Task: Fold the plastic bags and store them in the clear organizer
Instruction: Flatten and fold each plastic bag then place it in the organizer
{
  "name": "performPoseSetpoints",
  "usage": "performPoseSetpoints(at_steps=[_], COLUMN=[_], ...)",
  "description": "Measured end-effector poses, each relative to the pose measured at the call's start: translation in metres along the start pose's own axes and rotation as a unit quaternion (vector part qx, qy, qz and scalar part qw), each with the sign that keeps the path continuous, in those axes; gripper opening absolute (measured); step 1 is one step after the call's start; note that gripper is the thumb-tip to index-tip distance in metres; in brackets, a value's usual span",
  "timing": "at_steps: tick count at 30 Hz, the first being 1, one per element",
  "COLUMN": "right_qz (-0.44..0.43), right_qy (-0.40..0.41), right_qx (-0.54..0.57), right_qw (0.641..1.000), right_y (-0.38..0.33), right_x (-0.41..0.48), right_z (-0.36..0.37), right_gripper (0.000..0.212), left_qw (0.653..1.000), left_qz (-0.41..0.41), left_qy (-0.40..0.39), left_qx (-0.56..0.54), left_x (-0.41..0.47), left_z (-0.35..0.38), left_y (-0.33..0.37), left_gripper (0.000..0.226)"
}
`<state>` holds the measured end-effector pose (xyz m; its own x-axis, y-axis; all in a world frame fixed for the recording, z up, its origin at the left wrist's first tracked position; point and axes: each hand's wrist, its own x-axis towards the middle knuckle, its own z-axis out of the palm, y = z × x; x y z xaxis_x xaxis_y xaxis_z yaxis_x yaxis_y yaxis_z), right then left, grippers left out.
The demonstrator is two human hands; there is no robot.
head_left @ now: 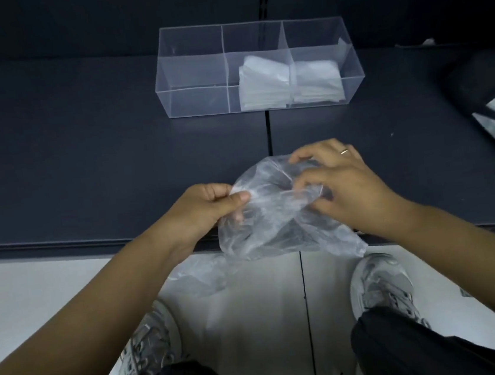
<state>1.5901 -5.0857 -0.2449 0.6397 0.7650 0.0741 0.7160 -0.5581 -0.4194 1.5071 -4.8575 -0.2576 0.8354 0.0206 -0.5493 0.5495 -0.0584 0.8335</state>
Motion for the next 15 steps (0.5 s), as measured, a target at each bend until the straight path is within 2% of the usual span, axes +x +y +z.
performPoseSetpoints(at_steps=[1, 3, 5, 8, 11, 13, 15], right_qz=[0.009, 0.048, 0.091, 0.144, 0.233, 0.284, 0.315], right_qy=[0.024, 0.035, 0.024, 0.005, 0.000, 0.016, 0.023], right_qx=[0.031, 0.176, 0.330, 0.482, 0.604, 0.631, 0.649], right_qw=[0.999, 0.983, 0.939, 0.864, 0.762, 0.722, 0.692], right_y=[0.003, 0.009, 0.011, 0.009, 0.005, 0.005, 0.003], right_x=[0.002, 0.005, 0.006, 0.004, 0.004, 0.005, 0.005], right_z=[-0.001, -0.007, -0.015, -0.020, -0.020, -0.020, -0.020], right_gripper=[0.016, 0.011, 0.008, 0.023, 0.035, 0.044, 0.056], left_qw=[1.000, 0.999, 0.994, 0.985, 0.962, 0.944, 0.953], left_qz=[-0.008, -0.011, -0.003, -0.002, -0.028, -0.018, 0.010], left_qy=[0.001, 0.017, 0.039, 0.040, 0.030, 0.039, 0.041], left_qx=[-0.011, -0.050, -0.098, -0.166, -0.270, -0.328, -0.299], left_x=[0.000, 0.000, 0.001, 0.001, 0.002, 0.001, 0.000], left_z=[-0.001, -0.004, -0.009, -0.017, -0.022, -0.021, -0.015], left_y=[0.000, 0.001, 0.003, 0.008, 0.016, 0.021, 0.024], left_gripper=[0.021, 0.029, 0.038, 0.032, 0.038, 0.049, 0.071])
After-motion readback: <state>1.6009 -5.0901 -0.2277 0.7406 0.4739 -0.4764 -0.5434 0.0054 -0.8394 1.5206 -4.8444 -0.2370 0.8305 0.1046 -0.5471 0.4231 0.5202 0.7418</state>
